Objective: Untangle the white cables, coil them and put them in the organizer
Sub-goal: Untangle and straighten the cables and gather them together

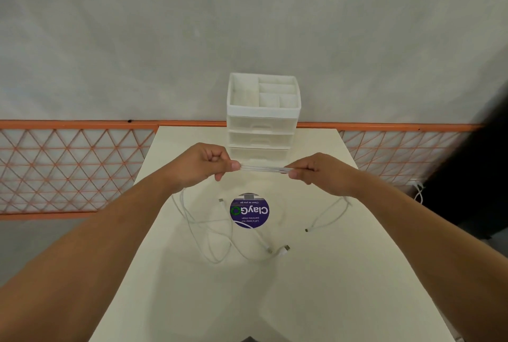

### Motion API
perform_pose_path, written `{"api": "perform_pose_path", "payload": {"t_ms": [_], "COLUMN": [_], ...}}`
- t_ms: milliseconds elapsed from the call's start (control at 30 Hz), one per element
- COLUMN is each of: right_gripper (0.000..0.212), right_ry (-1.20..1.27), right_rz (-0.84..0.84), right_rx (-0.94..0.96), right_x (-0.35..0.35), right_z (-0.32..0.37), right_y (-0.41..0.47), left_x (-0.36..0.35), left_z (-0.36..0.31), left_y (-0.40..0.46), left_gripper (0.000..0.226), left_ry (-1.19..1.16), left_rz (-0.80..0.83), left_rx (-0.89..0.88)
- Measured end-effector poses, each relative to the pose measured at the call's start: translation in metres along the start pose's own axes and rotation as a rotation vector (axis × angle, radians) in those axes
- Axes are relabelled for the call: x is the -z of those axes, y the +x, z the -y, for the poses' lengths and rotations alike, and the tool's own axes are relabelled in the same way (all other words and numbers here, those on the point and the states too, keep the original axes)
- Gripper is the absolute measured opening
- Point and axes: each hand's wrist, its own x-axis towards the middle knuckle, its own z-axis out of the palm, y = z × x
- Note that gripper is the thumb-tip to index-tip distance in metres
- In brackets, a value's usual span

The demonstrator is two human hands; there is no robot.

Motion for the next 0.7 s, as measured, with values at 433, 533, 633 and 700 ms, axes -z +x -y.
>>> {"api": "perform_pose_path", "payload": {"t_ms": [433, 533, 633, 700], "right_gripper": [0.039, 0.041, 0.028, 0.021], "right_ry": [-0.058, -0.195, -0.137, 0.005], "right_rz": [0.004, 0.073, -0.03, -0.073], "right_rx": [-0.081, -0.015, -0.011, -0.017], "right_x": [0.002, 0.001, -0.002, -0.001], "right_z": [-0.004, -0.01, -0.016, -0.016], "right_y": [-0.002, -0.003, 0.0, 0.001], "left_x": [0.002, -0.001, -0.003, -0.001], "left_z": [0.008, 0.008, 0.008, 0.008], "left_y": [0.001, -0.001, -0.001, 0.0], "left_gripper": [0.035, 0.033, 0.031, 0.032], "left_ry": [0.004, -0.021, -0.02, -0.012], "left_rz": [-0.071, -0.063, -0.06, -0.06], "left_rx": [-0.009, -0.014, -0.015, -0.007]}}
